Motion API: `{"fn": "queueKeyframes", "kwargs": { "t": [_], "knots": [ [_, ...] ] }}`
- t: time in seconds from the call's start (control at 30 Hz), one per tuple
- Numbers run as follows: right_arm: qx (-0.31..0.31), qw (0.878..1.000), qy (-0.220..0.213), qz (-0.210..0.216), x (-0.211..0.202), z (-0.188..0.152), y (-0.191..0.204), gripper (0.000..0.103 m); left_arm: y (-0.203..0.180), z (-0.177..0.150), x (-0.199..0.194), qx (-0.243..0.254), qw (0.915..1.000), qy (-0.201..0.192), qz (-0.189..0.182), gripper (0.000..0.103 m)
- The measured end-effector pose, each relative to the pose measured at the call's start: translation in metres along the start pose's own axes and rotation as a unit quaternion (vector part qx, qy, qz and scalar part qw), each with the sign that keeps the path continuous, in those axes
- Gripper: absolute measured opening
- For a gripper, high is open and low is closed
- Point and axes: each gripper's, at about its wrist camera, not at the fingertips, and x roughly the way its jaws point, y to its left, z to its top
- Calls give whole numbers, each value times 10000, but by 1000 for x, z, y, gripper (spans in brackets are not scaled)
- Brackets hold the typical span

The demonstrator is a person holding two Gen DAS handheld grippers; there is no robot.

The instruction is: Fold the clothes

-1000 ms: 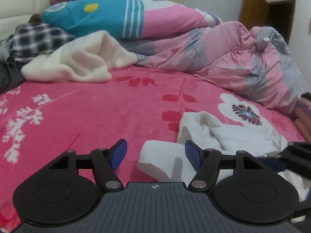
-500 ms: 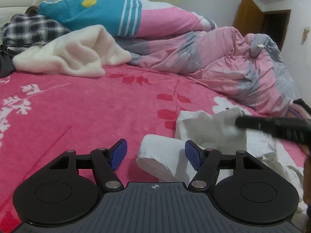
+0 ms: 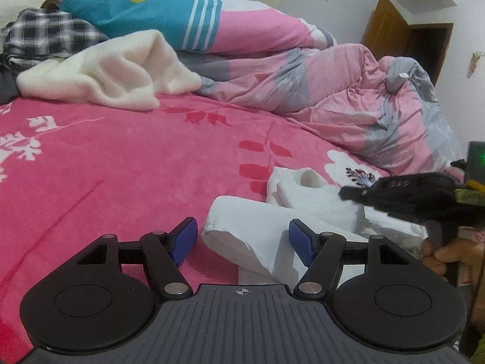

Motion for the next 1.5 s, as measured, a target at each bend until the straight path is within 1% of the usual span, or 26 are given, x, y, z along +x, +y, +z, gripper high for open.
{"fn": "queueKeyframes", "kwargs": {
  "t": [0.17,0.27,0.33,0.4,0.47,0.57,0.63,0.73,0.83,0.9,1.0,1.17,1.23,1.37,1.43,1.5],
  "knots": [
    [369,9986,12,-378,1,2,-13,5,-2,2,0,20,10000,-8,47,68],
    [590,9979,-107,-260,-21,10,-22,9,-3,4,-4,59,9999,-57,104,68],
    [751,9965,-351,-106,-54,17,-30,22,-3,5,-7,72,9998,-97,147,68],
    [769,9945,-696,-130,-96,22,-39,30,-3,6,-10,70,9997,-130,190,69],
    [598,9921,-1030,-398,-143,22,-49,32,-4,8,-11,56,9996,-137,230,69],
    [277,9876,-1239,-919,-204,11,-65,36,-10,10,-11,106,9995,-146,270,69],
    [89,9878,-1063,-1133,-228,-5,-72,36,-15,11,-11,176,9993,-150,291,69],
    [-232,9896,-626,-1274,-249,-36,-74,36,-25,10,-12,308,9990,-138,287,69],
    [-555,9898,-327,-1274,-252,-62,-69,36,-33,9,-12,428,9987,-100,264,69],
    [-483,9923,-129,-1130,-249,-73,-69,36,-38,7,-11,503,9984,-65,242,69],
    [-272,9960,173,-833,-236,-78,-73,36,-45,4,-10,616,9979,-12,209,69],
    [-247,9969,568,-481,-206,-70,-77,36,-56,-1,-8,804,9966,75,154,69],
    [-103,9982,481,-343,-194,-58,-83,36,-61,-2,-8,879,9960,110,132,69],
    [245,9996,93,-89,-169,-24,-95,36,-62,-4,-6,894,9958,161,92,69],
    [606,9981,-114,62,-162,-16,-107,36,-61,-4,-5,885,9959,178,69,69],
    [1025,9940,-324,214,-159,-10,-120,36,-60,-4,-4,873,9960,192,46,69]
  ]
}}
